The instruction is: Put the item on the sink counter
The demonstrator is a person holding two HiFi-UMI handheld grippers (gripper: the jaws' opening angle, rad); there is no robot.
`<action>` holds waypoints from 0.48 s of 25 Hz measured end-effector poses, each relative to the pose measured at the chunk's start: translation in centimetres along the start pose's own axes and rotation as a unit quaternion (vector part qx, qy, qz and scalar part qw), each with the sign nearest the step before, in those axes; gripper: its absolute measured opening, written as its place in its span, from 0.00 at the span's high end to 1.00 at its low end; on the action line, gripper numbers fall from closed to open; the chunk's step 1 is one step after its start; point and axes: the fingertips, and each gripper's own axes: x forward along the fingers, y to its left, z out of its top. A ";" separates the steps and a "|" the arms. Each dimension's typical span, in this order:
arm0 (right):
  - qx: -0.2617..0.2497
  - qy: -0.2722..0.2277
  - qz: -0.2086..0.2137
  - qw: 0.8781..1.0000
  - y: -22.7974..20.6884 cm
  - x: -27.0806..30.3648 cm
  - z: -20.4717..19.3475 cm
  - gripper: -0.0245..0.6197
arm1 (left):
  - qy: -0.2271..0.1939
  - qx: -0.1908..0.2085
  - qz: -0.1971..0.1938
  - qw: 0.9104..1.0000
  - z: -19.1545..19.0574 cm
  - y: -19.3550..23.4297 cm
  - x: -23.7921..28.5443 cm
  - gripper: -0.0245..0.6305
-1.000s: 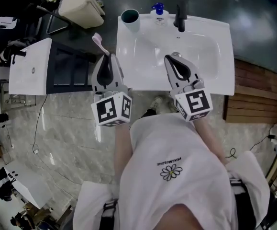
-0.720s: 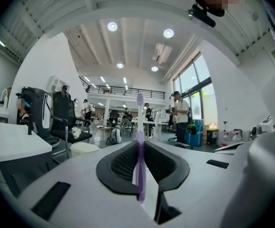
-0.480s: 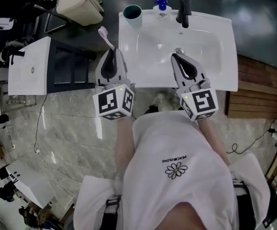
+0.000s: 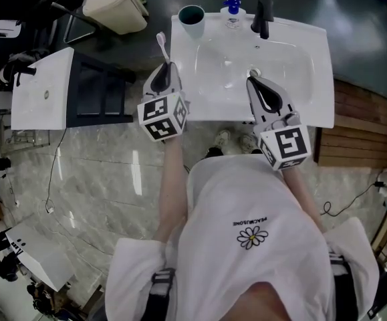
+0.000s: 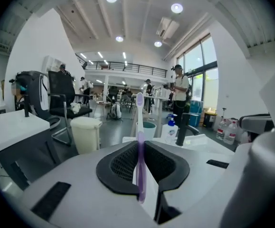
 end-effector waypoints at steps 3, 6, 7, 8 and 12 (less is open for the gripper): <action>-0.001 0.002 0.000 1.000 0.1 -0.2 -0.1 0.95 | 0.036 -0.002 -0.005 0.999 -2.0 0.4 1.6 0.88; -0.003 0.005 0.001 1.000 0.3 -0.4 -0.1 0.95 | 0.067 -0.004 -0.012 0.998 -3.3 0.3 2.9 0.88; -0.003 0.005 0.001 1.000 0.3 -0.4 -0.2 0.95 | 0.078 -0.005 -0.016 0.997 -3.8 0.3 3.3 0.88; -0.003 0.006 0.002 1.000 0.3 -0.4 -0.2 0.95 | 0.089 -0.007 -0.020 0.996 -4.2 0.2 3.8 0.88; -0.005 0.006 0.001 1.000 0.6 -0.5 -0.2 0.95 | 0.123 -0.012 -0.029 0.992 -5.3 0.2 5.0 0.88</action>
